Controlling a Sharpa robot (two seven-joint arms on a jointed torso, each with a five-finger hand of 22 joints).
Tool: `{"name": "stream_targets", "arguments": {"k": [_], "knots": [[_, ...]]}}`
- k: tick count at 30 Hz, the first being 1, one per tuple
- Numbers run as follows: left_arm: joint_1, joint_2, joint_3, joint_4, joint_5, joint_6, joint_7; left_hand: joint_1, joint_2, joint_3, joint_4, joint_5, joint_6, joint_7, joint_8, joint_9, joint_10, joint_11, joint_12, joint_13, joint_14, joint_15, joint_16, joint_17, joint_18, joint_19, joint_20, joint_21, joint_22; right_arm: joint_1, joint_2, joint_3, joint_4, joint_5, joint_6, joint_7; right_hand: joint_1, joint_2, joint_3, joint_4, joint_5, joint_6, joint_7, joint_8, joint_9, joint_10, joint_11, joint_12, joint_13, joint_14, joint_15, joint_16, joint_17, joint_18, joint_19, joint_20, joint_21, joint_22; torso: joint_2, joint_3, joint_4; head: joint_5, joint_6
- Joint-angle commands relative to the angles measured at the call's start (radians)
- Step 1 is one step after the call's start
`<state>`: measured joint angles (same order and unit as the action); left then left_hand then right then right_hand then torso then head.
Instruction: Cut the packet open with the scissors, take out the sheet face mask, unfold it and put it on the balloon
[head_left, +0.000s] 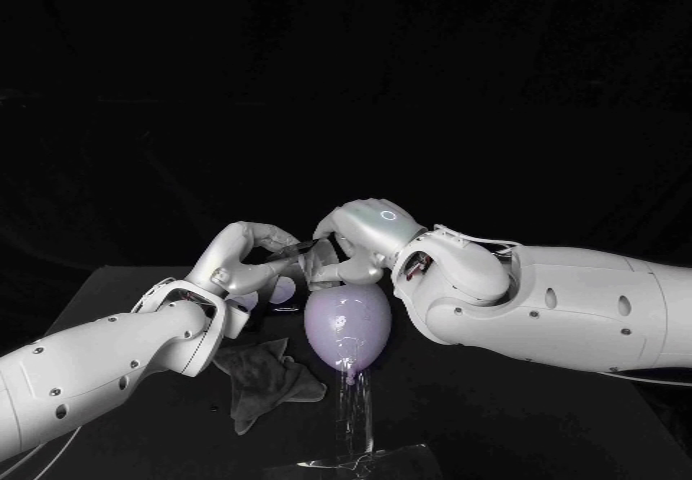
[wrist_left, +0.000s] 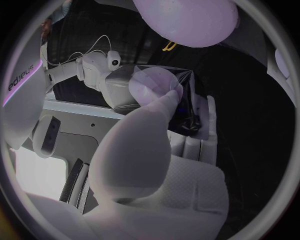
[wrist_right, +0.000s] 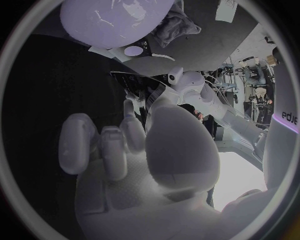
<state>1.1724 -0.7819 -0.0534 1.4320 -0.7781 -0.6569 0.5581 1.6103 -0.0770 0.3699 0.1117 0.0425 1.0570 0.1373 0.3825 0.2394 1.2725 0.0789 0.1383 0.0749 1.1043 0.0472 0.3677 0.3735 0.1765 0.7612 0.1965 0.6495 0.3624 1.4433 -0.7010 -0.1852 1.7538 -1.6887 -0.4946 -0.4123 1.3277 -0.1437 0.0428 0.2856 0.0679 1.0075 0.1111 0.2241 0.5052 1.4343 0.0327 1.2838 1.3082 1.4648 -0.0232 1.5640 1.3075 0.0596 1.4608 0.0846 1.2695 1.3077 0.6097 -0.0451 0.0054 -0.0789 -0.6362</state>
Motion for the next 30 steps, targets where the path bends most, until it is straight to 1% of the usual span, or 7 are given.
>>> {"name": "stream_targets", "arguments": {"k": [1, 15, 24, 25, 27, 29, 30], "knots": [[0.002, 0.002, 0.002, 0.004, 0.024, -0.001, 0.026, -0.007, 0.006, 0.003, 0.004, 0.005, 0.007, 0.002, 0.004, 0.0, 0.008, 0.001, -0.002, 0.002, 0.01, 0.0, -0.002, 0.0, -0.011, -0.007, -0.001, 0.006, 0.001, -0.002, 0.001, 0.0, -0.008, -0.035, -0.015, -0.026, 0.043, 0.012, 0.038, -0.002, 0.032, 0.018, -0.007, 0.011, 0.001, 0.013, -0.006, 0.015, 0.111, 0.106, -0.013, 0.007, 0.263, -0.005, 0.016, -0.012, 0.014, 0.193, 0.0, -0.0005, 0.0003, 0.0, -0.001], [0.002, -0.002, 0.002, 0.012, 0.029, 0.01, 0.031, -0.007, 0.006, 0.003, 0.005, 0.005, 0.007, 0.002, 0.004, 0.0, 0.008, 0.001, -0.002, 0.001, 0.01, 0.0, -0.002, 0.0, -0.011, -0.007, -0.001, 0.006, 0.002, -0.007, 0.013, 0.0, -0.047, -0.029, -0.001, -0.053, 0.072, 0.007, 0.095, 0.001, 0.068, 0.037, -0.018, 0.022, -0.004, 0.021, -0.016, 0.029, 0.117, 0.106, -0.021, 0.007, 0.263, -0.007, 0.02, -0.02, 0.023, 0.194, 0.001, -0.0001, 0.0005, 0.0, -0.004], [0.002, 0.001, 0.002, 0.019, 0.032, 0.02, 0.033, -0.008, 0.007, 0.003, 0.005, 0.005, 0.006, 0.001, 0.005, 0.001, 0.008, 0.001, -0.003, 0.001, 0.01, 0.0, -0.002, 0.0, -0.011, -0.008, -0.001, 0.006, 0.002, -0.011, 0.031, 0.0, -0.062, -0.027, -0.009, -0.069, 0.043, -0.006, 0.111, 0.004, 0.034, 0.055, -0.024, 0.036, -0.004, 0.026, -0.021, 0.036, 0.12, 0.106, -0.026, 0.007, 0.263, -0.009, 0.022, -0.024, 0.03, 0.196, 0.0, -0.0002, 0.0003, -0.003, -0.001], [0.002, 0.001, 0.002, 0.019, 0.032, 0.023, 0.033, -0.008, 0.007, 0.003, 0.006, 0.005, 0.006, 0.001, 0.005, 0.001, 0.008, 0.001, -0.003, 0.001, 0.01, 0.0, -0.002, 0.0, -0.011, -0.008, 0.0, 0.006, 0.002, -0.011, 0.032, 0.0, -0.064, -0.027, -0.015, -0.074, 0.048, 0.007, 0.128, 0.002, 0.034, 0.075, -0.034, 0.051, 0.0, 0.032, -0.029, 0.046, 0.125, 0.106, -0.031, 0.007, 0.263, -0.01, 0.026, -0.027, 0.041, 0.199, 0.0, -0.0003, 0.0006, -0.003, -0.001], [0.002, 0.002, 0.002, 0.02, 0.032, 0.026, 0.033, -0.008, 0.007, 0.003, 0.006, 0.005, 0.006, 0.001, 0.005, 0.001, 0.008, 0.001, -0.003, 0.001, 0.01, 0.0, -0.002, 0.0, -0.011, -0.008, 0.0, 0.006, 0.002, -0.012, 0.032, 0.0, -0.066, -0.029, -0.028, -0.079, 0.054, 0.015, 0.14, 0.0, 0.034, 0.08, -0.04, 0.056, 0.002, 0.035, -0.034, 0.05, 0.127, 0.106, -0.035, 0.007, 0.263, -0.011, 0.028, -0.03, 0.045, 0.2, 0.0, -0.0002, 0.0008, -0.004, 0.0], [0.002, 0.001, 0.002, 0.021, 0.032, 0.028, 0.033, -0.008, 0.007, 0.003, 0.006, 0.005, 0.006, 0.001, 0.005, 0.001, 0.008, 0.001, -0.003, 0.001, 0.01, 0.0, -0.002, 0.0, -0.011, -0.009, 0.0, 0.007, 0.002, -0.012, 0.031, 0.0, -0.067, -0.03, -0.044, -0.081, 0.104, 0.051, 0.206, -0.016, -0.013, 0.099, -0.061, 0.079, 0.009, 0.054, -0.054, 0.082, 0.144, 0.106, -0.052, 0.007, 0.263, -0.015, 0.036, -0.045, 0.069, 0.205, 0.001, 0.0001, 0.0007, -0.005, -0.001], [0.002, 0.001, 0.002, 0.021, 0.032, 0.03, 0.033, -0.008, 0.007, 0.003, 0.006, 0.005, 0.006, 0.001, 0.005, 0.001, 0.008, 0.001, -0.003, 0.001, 0.01, 0.0, -0.002, 0.0, -0.011, -0.009, 0.0, 0.007, 0.002, -0.012, 0.03, 0.0, -0.067, -0.031, -0.052, -0.082, 0.117, 0.057, 0.227, -0.022, -0.014, 0.099, -0.064, 0.083, 0.011, 0.057, -0.057, 0.089, 0.148, 0.106, -0.056, 0.007, 0.263, -0.016, 0.038, -0.048, 0.074, 0.207, 0.001, 0.0002, 0.0004, -0.005, -0.001]]}}
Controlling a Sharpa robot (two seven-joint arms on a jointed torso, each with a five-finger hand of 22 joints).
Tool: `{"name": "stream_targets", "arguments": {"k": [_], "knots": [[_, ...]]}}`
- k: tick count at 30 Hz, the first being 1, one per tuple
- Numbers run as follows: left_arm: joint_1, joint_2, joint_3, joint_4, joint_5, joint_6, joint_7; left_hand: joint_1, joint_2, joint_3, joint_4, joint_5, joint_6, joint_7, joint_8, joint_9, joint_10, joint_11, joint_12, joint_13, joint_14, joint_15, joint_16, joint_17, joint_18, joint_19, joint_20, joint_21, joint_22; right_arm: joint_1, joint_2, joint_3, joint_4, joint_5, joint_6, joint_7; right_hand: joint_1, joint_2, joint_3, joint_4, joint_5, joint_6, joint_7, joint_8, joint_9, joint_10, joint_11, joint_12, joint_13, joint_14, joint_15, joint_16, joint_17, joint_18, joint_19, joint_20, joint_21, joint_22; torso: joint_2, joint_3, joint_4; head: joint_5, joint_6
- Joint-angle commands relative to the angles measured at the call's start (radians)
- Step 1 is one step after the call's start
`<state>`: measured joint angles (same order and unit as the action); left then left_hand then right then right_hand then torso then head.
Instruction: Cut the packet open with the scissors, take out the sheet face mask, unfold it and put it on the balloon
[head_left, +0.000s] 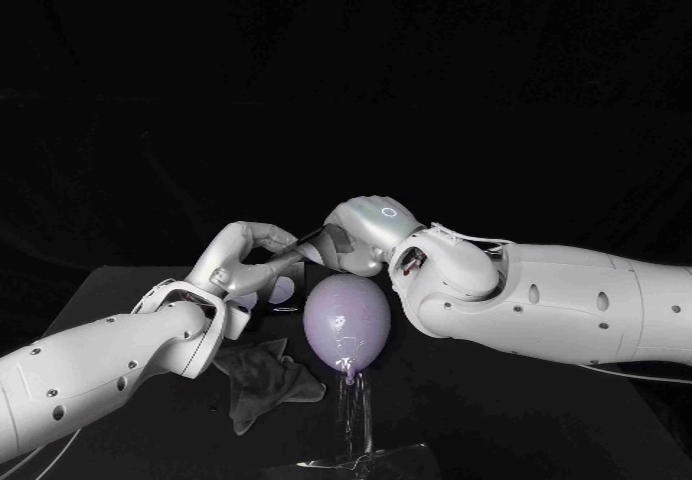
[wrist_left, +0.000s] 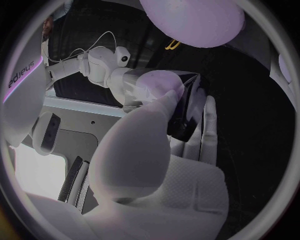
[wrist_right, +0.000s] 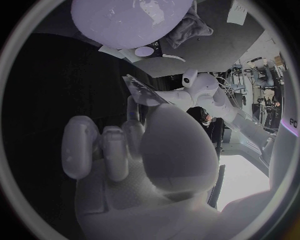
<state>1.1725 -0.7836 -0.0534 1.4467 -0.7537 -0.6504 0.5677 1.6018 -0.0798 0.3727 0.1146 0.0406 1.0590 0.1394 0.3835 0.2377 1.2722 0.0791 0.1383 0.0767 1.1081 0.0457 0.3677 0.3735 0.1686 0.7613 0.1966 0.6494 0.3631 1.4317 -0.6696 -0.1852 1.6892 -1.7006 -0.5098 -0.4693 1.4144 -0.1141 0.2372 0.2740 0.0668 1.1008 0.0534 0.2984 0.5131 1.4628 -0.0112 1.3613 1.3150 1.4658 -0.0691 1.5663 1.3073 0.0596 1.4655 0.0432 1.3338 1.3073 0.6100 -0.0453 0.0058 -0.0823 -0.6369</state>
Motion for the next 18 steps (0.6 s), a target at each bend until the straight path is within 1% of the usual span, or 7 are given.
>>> {"name": "stream_targets", "arguments": {"k": [1, 3, 4, 5, 9, 15, 18], "knots": [[0.002, 0.002, 0.002, 0.006, 0.007, 0.024, 0.023, 0.0, 0.01, 0.0, 0.003, 0.007, 0.004, -0.001, 0.004, 0.002, 0.008, 0.001, -0.003, -0.001, 0.007, 0.001, -0.003, 0.0, -0.003, -0.009, 0.0, 0.007, 0.001, -0.001, -0.003, 0.0, -0.002, -0.02, -0.043, -0.025, 0.045, 0.036, 0.057, -0.018, -0.013, 0.004, -0.009, 0.013, 0.006, 0.033, -0.016, 0.018, 0.146, 0.105, -0.013, 0.005, 0.264, -0.017, 0.035, -0.011, 0.015, 0.208, 0.0, 0.0005, -0.0003, -0.001, 0.0], [0.002, 0.002, 0.002, 0.005, 0.007, 0.026, 0.022, 0.0, 0.009, 0.0, 0.003, 0.007, 0.004, -0.001, 0.004, 0.003, 0.008, 0.001, -0.003, -0.001, 0.007, 0.001, -0.003, 0.0, -0.003, -0.009, 0.0, 0.007, 0.002, -0.001, -0.006, 0.0, -0.001, -0.021, -0.052, -0.024, 0.064, 0.044, 0.118, -0.033, -0.013, -0.006, -0.005, 0.024, 0.013, 0.038, -0.017, 0.028, 0.151, 0.105, -0.015, 0.005, 0.264, -0.019, 0.038, -0.016, 0.023, 0.21, 0.001, 0.0006, -0.0005, -0.002, 0.0], [0.002, 0.001, 0.002, 0.004, 0.007, 0.027, 0.022, 0.0, 0.009, 0.0, 0.003, 0.007, 0.004, -0.001, 0.004, 0.003, 0.008, 0.001, -0.003, -0.001, 0.007, 0.001, -0.003, 0.0, -0.003, -0.009, 0.0, 0.007, 0.002, -0.001, -0.008, 0.001, 0.0, -0.022, -0.055, -0.023, 0.083, 0.063, 0.161, -0.046, -0.015, -0.008, -0.005, 0.029, 0.016, 0.041, -0.016, 0.035, 0.155, 0.105, -0.017, 0.005, 0.264, -0.019, 0.039, -0.017, 0.027, 0.211, 0.0, 0.0007, -0.0007, -0.002, 0.001], [0.002, 0.001, 0.002, 0.003, 0.007, 0.029, 0.022, 0.0, 0.009, 0.0, 0.003, 0.007, 0.004, -0.001, 0.004, 0.003, 0.008, 0.001, -0.003, -0.001, 0.007, 0.001, -0.003, 0.0, -0.003, -0.009, 0.0, 0.007, 0.002, -0.001, -0.01, 0.001, 0.001, -0.023, -0.058, -0.023, 0.061, 0.045, 0.221, -0.05, -0.017, -0.013, 0.003, 0.044, 0.026, 0.043, -0.01, 0.035, 0.156, 0.105, -0.008, 0.005, 0.264, -0.019, 0.038, -0.018, 0.026, 0.211, 0.0, 0.0009, -0.0009, -0.002, 0.001], [0.002, 0.0, 0.002, 0.0, 0.007, 0.032, 0.02, 0.0, 0.009, 0.0, 0.003, 0.007, 0.004, -0.001, 0.004, 0.003, 0.008, 0.001, -0.003, -0.001, 0.007, 0.001, -0.003, 0.0, -0.003, -0.009, 0.0, 0.007, 0.002, -0.001, -0.019, 0.001, 0.008, -0.025, -0.065, -0.02, 0.019, 0.021, 0.34, -0.075, -0.023, -0.025, 0.001, 0.07, 0.044, 0.041, -0.006, 0.029, 0.154, 0.105, -0.009, 0.005, 0.264, -0.019, 0.037, -0.014, 0.026, 0.21, -0.001, 0.0012, -0.001, -0.002, 0.002], [0.002, -0.001, 0.002, -0.006, 0.007, 0.042, 0.017, 0.002, 0.008, 0.001, 0.002, 0.007, 0.001, 0.0, 0.004, 0.003, 0.006, 0.001, -0.006, -0.002, 0.004, 0.001, -0.006, -0.001, -0.003, -0.013, 0.0, 0.008, 0.003, -0.001, -0.034, 0.001, 0.025, -0.028, -0.068, -0.015, -0.064, 0.003, 0.458, -0.119, -0.019, -0.044, 0.003, 0.103, 0.068, 0.039, -0.005, 0.017, 0.149, 0.105, -0.007, 0.005, 0.264, -0.02, 0.036, -0.011, 0.029, 0.21, -0.001, 0.0018, -0.0014, -0.003, 0.005], [0.002, -0.001, 0.002, -0.008, 0.007, 0.059, 0.014, 0.005, 0.007, 0.004, 0.0, 0.007, -0.008, 0.007, 0.001, 0.003, -0.004, 0.007, -0.015, -0.006, -0.008, 0.006, -0.017, -0.004, -0.004, -0.025, 0.002, 0.007, 0.003, -0.001, -0.038, 0.002, 0.028, -0.028, -0.063, -0.013, -0.076, 0.004, 0.471, -0.127, -0.018, -0.046, 0.005, 0.108, 0.071, 0.039, -0.007, 0.015, 0.148, 0.105, -0.007, 0.005, 0.264, -0.02, 0.037, -0.011, 0.03, 0.211, 0.0, 0.0018, -0.0011, -0.003, 0.006]]}}
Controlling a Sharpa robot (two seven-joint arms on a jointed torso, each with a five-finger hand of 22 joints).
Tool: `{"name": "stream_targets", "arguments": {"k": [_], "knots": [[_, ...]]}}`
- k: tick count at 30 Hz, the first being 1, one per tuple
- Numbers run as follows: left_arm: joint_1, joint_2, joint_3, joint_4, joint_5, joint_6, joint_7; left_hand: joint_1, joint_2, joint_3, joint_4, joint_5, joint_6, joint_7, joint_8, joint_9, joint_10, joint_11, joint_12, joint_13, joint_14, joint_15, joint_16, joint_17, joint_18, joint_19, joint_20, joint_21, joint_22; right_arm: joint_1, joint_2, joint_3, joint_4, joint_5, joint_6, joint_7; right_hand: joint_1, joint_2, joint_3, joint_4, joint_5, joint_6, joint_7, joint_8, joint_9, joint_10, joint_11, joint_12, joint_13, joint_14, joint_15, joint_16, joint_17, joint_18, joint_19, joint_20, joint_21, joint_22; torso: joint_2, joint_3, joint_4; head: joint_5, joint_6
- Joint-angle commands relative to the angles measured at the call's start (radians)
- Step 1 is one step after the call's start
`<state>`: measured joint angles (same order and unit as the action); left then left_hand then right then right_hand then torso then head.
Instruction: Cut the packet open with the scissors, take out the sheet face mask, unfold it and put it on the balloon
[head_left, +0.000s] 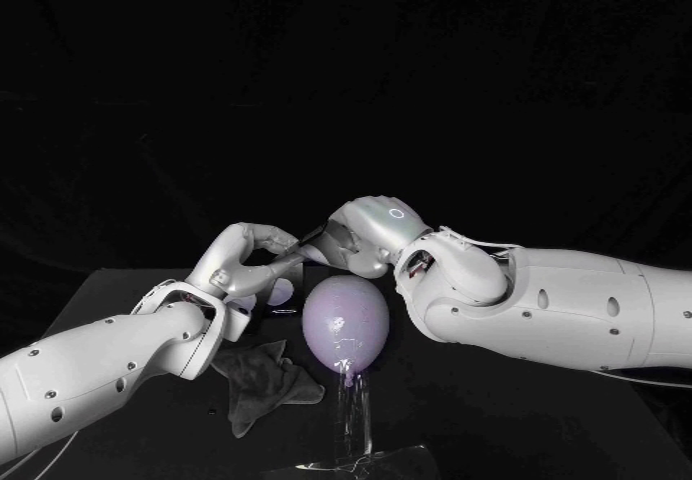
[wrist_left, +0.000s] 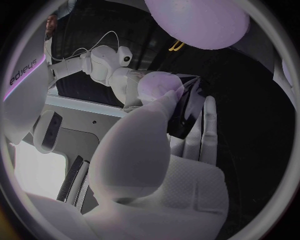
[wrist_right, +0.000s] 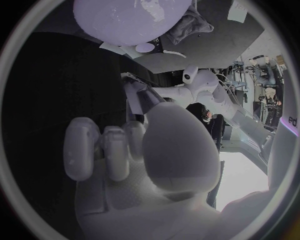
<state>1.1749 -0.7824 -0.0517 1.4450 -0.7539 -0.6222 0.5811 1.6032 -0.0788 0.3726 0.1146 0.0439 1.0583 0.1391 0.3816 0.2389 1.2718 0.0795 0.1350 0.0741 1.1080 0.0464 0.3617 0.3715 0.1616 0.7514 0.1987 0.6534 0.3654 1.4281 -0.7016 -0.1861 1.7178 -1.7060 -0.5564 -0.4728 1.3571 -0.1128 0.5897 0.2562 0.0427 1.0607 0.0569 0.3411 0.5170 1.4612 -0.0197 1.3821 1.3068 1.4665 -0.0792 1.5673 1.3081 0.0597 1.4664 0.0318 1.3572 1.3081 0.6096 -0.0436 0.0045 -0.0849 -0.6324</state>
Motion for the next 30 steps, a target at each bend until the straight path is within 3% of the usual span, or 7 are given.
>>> {"name": "stream_targets", "arguments": {"k": [1, 3, 4, 8, 15, 22, 30], "knots": [[0.0, -0.001, 0.0, -0.006, 0.007, 0.041, -0.001, 0.005, -0.002, 0.003, -0.004, 0.004, -0.015, 0.014, 0.0, 0.002, -0.016, 0.014, -0.02, -0.006, -0.022, 0.011, -0.022, -0.006, 0.0, -0.03, 0.004, -0.001, 0.0, 0.002, -0.008, 0.002, 0.001, -0.022, -0.013, -0.008, -0.028, 0.003, 0.131, -0.119, 0.006, -0.009, 0.001, 0.069, 0.069, 0.04, 0.003, -0.008, 0.155, 0.104, 0.003, 0.004, 0.263, -0.02, 0.036, 0.001, 0.008, 0.21, 0.0, 0.0002, 0.0005, 0.0, 0.001], [0.0, -0.001, 0.0, -0.007, 0.004, 0.053, -0.002, -0.006, -0.035, -0.006, 0.0, 0.002, -0.073, 0.028, -0.037, -0.013, -0.047, 0.03, -0.04, -0.011, -0.055, 0.032, -0.043, -0.012, -0.011, -0.061, 0.016, -0.025, -0.012, 0.002, -0.009, 0.003, 0.003, -0.022, -0.008, -0.007, -0.033, 0.005, 0.138, -0.124, 0.006, -0.011, 0.001, 0.071, 0.071, 0.04, 0.003, -0.008, 0.156, 0.104, 0.003, 0.004, 0.263, -0.021, 0.037, 0.001, 0.012, 0.211, 0.0, 0.0003, 0.0009, -0.001, 0.001], [0.0, 0.0, 0.0, -0.007, 0.003, 0.059, -0.003, -0.006, -0.035, -0.006, 0.0, 0.002, -0.073, 0.028, -0.037, -0.013, -0.047, 0.03, -0.04, -0.011, -0.055, 0.032, -0.043, -0.012, -0.011, -0.061, 0.016, -0.025, -0.012, 0.002, -0.009, 0.003, 0.003, -0.022, -0.004, -0.007, -0.037, 0.006, 0.142, -0.128, 0.006, -0.012, 0.002, 0.073, 0.071, 0.04, 0.003, -0.01, 0.155, 0.104, 0.003, 0.004, 0.263, -0.021, 0.037, 0.001, 0.013, 0.211, 0.0, 0.0002, 0.0011, 0.0, 0.001], [0.0, 0.001, 0.0, -0.008, -0.001, 0.077, -0.005, -0.048, -0.107, -0.031, 0.029, 0.004, -0.138, 0.057, -0.085, -0.031, -0.103, 0.061, -0.072, -0.012, -0.088, 0.057, -0.064, -0.016, -0.014, -0.086, 0.036, -0.07, -0.041, 0.002, -0.01, 0.003, 0.005, -0.02, 0.013, -0.01, -0.047, 0.007, 0.154, -0.143, 0.006, -0.014, 0.002, 0.078, 0.075, 0.04, 0.003, -0.011, 0.154, 0.104, 0.003, 0.004, 0.263, -0.022, 0.039, 0.001, 0.019, 0.213, 0.0, -0.0008, 0.0008, 0.0, 0.001], [0.0, 0.0, 0.0, -0.008, -0.002, 0.09, -0.004, -0.068, -0.15, -0.053, 0.06, 0.004, -0.159, 0.068, -0.109, -0.038, -0.15, 0.077, -0.072, -0.008, -0.137, 0.078, -0.094, -0.017, -0.014, -0.123, 0.073, -0.153, -0.095, 0.002, -0.01, 0.003, 0.002, -0.019, 0.043, -0.023, -0.069, 0.008, 0.172, -0.172, 0.006, -0.014, 0.0, 0.09, 0.081, 0.047, 0.001, 0.002, 0.162, 0.104, 0.002, 0.004, 0.263, -0.024, 0.042, 0.0, 0.03, 0.215, 0.001, -0.0018, 0.0012, 0.0, 0.0], [0.0, -0.003, 0.0, -0.006, 0.009, 0.094, 0.003, -0.068, -0.15, -0.07, 0.075, 0.004, -0.152, 0.071, -0.111, -0.037, -0.162, 0.082, -0.068, -0.006, -0.151, 0.083, -0.104, -0.013, 0.0, -0.119, 0.087, -0.187, -0.121, 0.002, -0.006, 0.003, -0.009, -0.022, 0.098, -0.05, -0.078, 0.008, 0.18, -0.186, 0.006, -0.014, -0.001, 0.095, 0.083, 0.05, 0.0, 0.009, 0.165, 0.104, 0.001, 0.004, 0.263, -0.025, 0.044, 0.0, 0.034, 0.216, 0.001, -0.0022, 0.0015, -0.002, -0.001], [0.0, -0.006, 0.0, -0.003, 0.04, 0.096, 0.018, -0.053, -0.096, -0.047, 0.1, 0.004, -0.116, 0.06, -0.095, -0.028, -0.156, 0.074, -0.064, -0.004, -0.144, 0.078, -0.102, -0.006, 0.013, -0.1, 0.089, -0.205, -0.138, 0.002, 0.0, 0.003, -0.022, -0.045, 0.164, -0.07, -0.086, 0.008, 0.187, -0.198, 0.006, -0.015, -0.001, 0.099, 0.085, 0.05, 0.0, 0.008, 0.165, 0.104, 0.001, 0.004, 0.263, -0.024, 0.043, -0.001, 0.033, 0.216, 0.0, -0.0015, 0.0004, -0.003, -0.003]]}}
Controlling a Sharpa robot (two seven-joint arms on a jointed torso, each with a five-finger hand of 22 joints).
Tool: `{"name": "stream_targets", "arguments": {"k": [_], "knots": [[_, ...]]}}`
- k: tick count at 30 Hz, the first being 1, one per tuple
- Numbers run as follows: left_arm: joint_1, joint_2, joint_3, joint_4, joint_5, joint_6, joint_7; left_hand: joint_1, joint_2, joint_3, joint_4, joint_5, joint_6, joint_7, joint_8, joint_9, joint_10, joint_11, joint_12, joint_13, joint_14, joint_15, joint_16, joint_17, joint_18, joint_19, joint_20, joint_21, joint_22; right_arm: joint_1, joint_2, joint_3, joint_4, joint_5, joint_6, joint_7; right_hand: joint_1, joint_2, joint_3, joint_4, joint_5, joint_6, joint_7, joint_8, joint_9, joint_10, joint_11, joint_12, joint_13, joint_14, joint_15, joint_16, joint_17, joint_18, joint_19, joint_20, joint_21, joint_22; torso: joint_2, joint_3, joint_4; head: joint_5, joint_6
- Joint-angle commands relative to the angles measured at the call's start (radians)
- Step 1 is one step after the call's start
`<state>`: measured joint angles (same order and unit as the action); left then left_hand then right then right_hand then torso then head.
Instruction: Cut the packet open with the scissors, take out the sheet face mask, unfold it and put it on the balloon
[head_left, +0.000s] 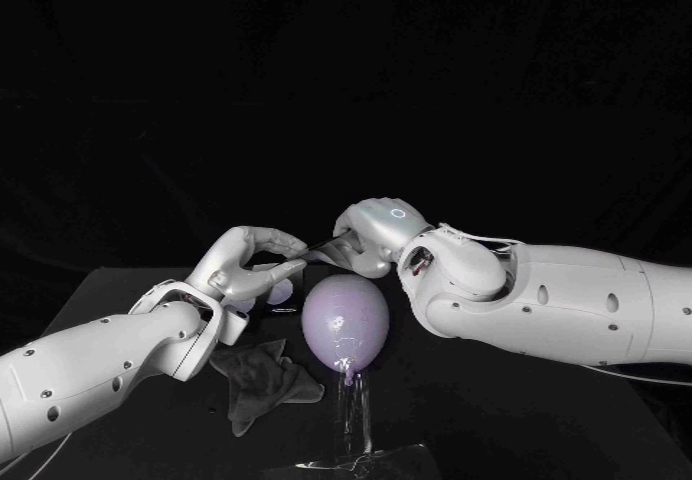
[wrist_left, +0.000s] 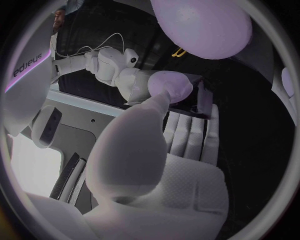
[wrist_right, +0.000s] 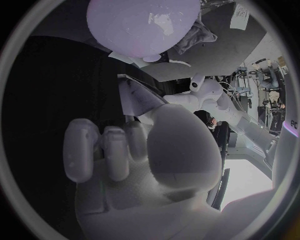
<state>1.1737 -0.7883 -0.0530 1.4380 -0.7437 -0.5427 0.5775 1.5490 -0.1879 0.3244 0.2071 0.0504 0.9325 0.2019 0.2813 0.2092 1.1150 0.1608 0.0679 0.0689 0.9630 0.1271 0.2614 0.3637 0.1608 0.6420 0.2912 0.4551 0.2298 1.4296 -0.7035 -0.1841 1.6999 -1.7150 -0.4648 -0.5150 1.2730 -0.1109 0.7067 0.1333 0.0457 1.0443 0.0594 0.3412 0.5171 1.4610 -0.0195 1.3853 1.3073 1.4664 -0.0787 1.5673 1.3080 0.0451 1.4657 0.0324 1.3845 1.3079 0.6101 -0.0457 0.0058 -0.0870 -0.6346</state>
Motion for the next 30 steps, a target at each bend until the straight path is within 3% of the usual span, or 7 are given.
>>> {"name": "stream_targets", "arguments": {"k": [1, 4, 5, 8, 13, 21, 30], "knots": [[0.001, 0.0, 0.001, 0.004, 0.033, 0.016, 0.023, 0.002, 0.016, 0.003, 0.011, -0.003, 0.011, -0.004, 0.006, 0.002, 0.001, -0.008, 0.003, 0.001, 0.001, -0.003, -0.002, 0.002, 0.015, 0.011, -0.003, -0.008, -0.004, 0.001, 0.002, 0.001, -0.005, -0.038, 0.077, -0.029, -0.002, 0.006, 0.07, -0.076, 0.003, 0.001, -0.004, 0.099, 0.085, 0.051, 0.0, 0.005, 0.165, 0.104, 0.0, 0.003, 0.263, -0.01, 0.044, -0.002, 0.006, 0.216, -0.001, 0.0006, -0.0009, -0.001, -0.001], [0.001, -0.001, 0.001, 0.003, 0.039, 0.013, 0.025, 0.008, 0.025, 0.009, 0.018, -0.003, 0.014, -0.006, 0.008, 0.003, 0.002, -0.01, 0.003, 0.001, 0.002, -0.005, -0.002, 0.005, 0.018, 0.019, -0.003, -0.012, -0.009, 0.001, 0.002, 0.001, -0.006, -0.043, 0.085, -0.032, -0.003, 0.006, 0.071, -0.078, 0.003, 0.001, -0.004, 0.099, 0.085, 0.05, 0.0, 0.004, 0.164, 0.104, 0.0, 0.003, 0.263, -0.01, 0.044, -0.002, 0.005, 0.216, 0.0, 0.0008, -0.0004, -0.002, -0.001], [0.001, -0.002, 0.001, 0.003, 0.041, 0.011, 0.024, 0.024, 0.041, 0.023, 0.017, -0.002, 0.024, -0.012, 0.014, 0.006, 0.008, -0.014, 0.006, 0.002, 0.007, -0.008, 0.0, 0.007, 0.02, 0.026, -0.004, -0.013, -0.011, 0.001, 0.002, 0.001, -0.005, -0.045, 0.086, -0.032, -0.005, 0.006, 0.072, -0.08, 0.003, 0.0, -0.004, 0.1, 0.085, 0.05, 0.0, 0.003, 0.164, 0.104, 0.0, 0.003, 0.263, -0.01, 0.044, -0.002, 0.005, 0.216, 0.0, 0.001, -0.0005, -0.002, -0.001], [0.001, -0.003, 0.001, 0.001, 0.042, 0.0, 0.019, 0.047, 0.062, 0.042, 0.013, -0.002, 0.042, -0.019, 0.025, 0.012, 0.023, -0.022, 0.012, 0.003, 0.018, -0.014, 0.005, 0.011, 0.023, 0.042, -0.006, -0.012, -0.013, 0.001, 0.002, 0.001, 0.0, -0.049, 0.088, -0.034, -0.005, 0.006, 0.072, -0.08, 0.003, 0.0, -0.004, 0.1, 0.085, 0.05, 0.0, 0.003, 0.164, 0.104, 0.0, 0.003, 0.263, -0.01, 0.044, -0.002, 0.005, 0.216, 0.0, 0.0014, -0.0009, -0.002, -0.001], [0.001, -0.002, 0.001, -0.002, 0.019, -0.015, -0.008, 0.097, 0.086, 0.069, -0.022, -0.002, 0.082, -0.027, 0.055, 0.028, 0.062, -0.036, 0.026, 0.007, 0.049, -0.031, 0.02, 0.02, 0.025, 0.081, -0.02, 0.007, -0.007, 0.001, -0.001, 0.001, 0.011, -0.05, 0.081, -0.035, -0.006, 0.006, 0.073, -0.082, 0.003, 0.0, -0.004, 0.1, 0.085, 0.051, 0.0, 0.004, 0.165, 0.104, 0.0, 0.003, 0.263, -0.01, 0.044, -0.002, 0.007, 0.217, 0.0, 0.0014, -0.001, -0.002, -0.001], [0.002, 0.003, 0.001, -0.008, -0.041, -0.028, -0.065, 0.097, 0.079, 0.065, -0.035, -0.003, 0.086, -0.028, 0.061, 0.033, 0.073, -0.038, 0.026, 0.006, 0.058, -0.034, 0.022, 0.023, 0.023, 0.094, -0.03, 0.022, -0.001, 0.001, -0.009, 0.002, 0.03, -0.05, 0.06, -0.035, -0.007, 0.007, 0.074, -0.082, 0.003, 0.0, -0.003, 0.1, 0.085, 0.051, 0.0, 0.005, 0.165, 0.104, 0.0, 0.003, 0.263, -0.01, 0.045, -0.002, 0.009, 0.217, 0.0, 0.0021, -0.0013, 0.0, -0.001], [0.002, 0.012, 0.0, -0.013, -0.063, -0.027, -0.09, 0.067, 0.052, 0.054, -0.022, -0.003, 0.06, -0.02, 0.044, 0.027, 0.057, -0.028, 0.01, -0.001, 0.044, -0.023, 0.009, 0.022, 0.02, 0.087, -0.026, 0.013, -0.007, 0.002, -0.012, 0.003, 0.043, -0.042, 0.067, -0.033, -0.008, 0.008, 0.074, -0.083, 0.003, 0.0, -0.003, 0.101, 0.086, 0.051, 0.0, 0.006, 0.166, 0.104, 0.0, 0.003, 0.263, -0.011, 0.045, -0.002, 0.01, 0.217, 0.0, 0.0009, -0.0005, -0.004, -0.001]]}}
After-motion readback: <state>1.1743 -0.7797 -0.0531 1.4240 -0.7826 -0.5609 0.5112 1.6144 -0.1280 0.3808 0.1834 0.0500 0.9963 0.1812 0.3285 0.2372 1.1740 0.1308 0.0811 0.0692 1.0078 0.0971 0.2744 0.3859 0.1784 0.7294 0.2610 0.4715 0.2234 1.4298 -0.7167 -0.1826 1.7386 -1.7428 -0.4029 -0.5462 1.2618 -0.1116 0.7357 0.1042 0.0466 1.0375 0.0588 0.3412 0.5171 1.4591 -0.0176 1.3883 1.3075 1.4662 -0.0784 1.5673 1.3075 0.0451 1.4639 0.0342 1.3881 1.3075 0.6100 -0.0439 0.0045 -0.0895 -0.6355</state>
